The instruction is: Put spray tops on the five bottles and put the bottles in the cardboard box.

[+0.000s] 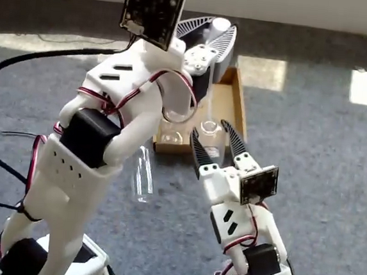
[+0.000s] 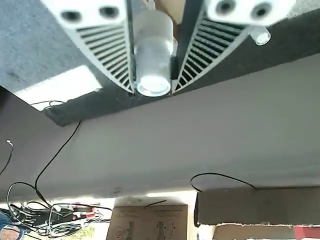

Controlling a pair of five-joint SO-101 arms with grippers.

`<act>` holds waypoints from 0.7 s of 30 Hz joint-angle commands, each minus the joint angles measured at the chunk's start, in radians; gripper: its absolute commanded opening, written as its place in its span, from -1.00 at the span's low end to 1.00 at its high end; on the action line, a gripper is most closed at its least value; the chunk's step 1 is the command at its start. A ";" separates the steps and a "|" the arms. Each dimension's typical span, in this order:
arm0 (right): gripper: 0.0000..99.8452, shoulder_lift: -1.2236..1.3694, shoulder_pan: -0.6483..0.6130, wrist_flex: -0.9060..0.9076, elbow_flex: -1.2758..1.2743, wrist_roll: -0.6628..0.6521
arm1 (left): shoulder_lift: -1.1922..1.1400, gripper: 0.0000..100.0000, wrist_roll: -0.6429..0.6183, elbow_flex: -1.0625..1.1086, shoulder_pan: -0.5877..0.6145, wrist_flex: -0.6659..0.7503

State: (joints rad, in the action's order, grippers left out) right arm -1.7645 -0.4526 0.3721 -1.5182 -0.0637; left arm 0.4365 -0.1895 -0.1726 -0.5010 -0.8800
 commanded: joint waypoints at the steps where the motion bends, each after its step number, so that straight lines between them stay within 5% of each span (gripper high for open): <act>1: -0.97 -0.015 -0.007 0.016 0.016 -0.009 | 0.008 -0.99 0.003 0.025 0.005 0.025; 12: -0.97 -0.013 0.019 0.018 0.016 -0.008 | 0.010 -0.97 0.005 0.074 -0.068 -0.075; 21: -0.97 -0.013 0.068 0.018 0.018 0.032 | 0.091 -0.59 0.006 0.142 -0.070 -0.183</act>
State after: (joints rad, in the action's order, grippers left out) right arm -1.7645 -0.4020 0.3874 -1.5182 -0.0453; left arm 0.4565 -0.1895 -0.0529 -0.5485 -1.0595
